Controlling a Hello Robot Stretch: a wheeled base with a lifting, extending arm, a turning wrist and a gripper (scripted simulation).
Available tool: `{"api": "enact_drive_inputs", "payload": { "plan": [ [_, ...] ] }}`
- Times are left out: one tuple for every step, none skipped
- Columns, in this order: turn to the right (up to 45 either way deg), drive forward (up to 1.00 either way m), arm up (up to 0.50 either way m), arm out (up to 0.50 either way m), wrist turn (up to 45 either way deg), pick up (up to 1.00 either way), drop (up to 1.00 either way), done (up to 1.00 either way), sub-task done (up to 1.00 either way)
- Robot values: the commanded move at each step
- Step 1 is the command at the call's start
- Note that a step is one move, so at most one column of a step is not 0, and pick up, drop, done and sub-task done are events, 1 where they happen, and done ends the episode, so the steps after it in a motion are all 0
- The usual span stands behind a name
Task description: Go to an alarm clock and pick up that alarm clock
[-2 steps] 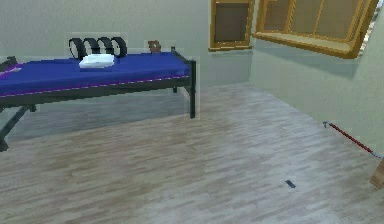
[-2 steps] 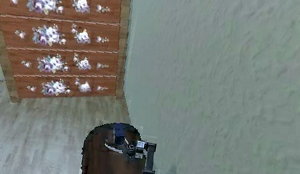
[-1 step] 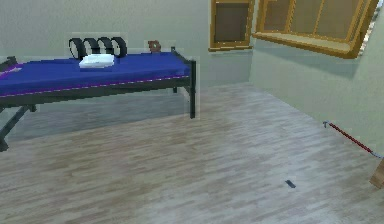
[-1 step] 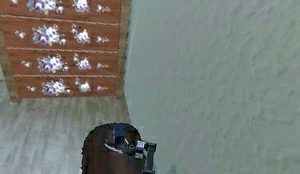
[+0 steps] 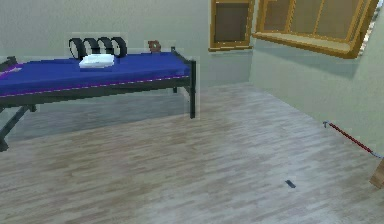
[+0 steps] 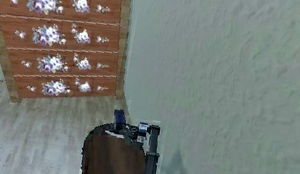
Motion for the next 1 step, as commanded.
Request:
{"api": "enact_drive_inputs", "payload": {
  "plan": [
    [0.0, 0.0, 0.0, 0.0, 0.0, 0.0, 0.0, 1.0, 0.0]
  ]
}}
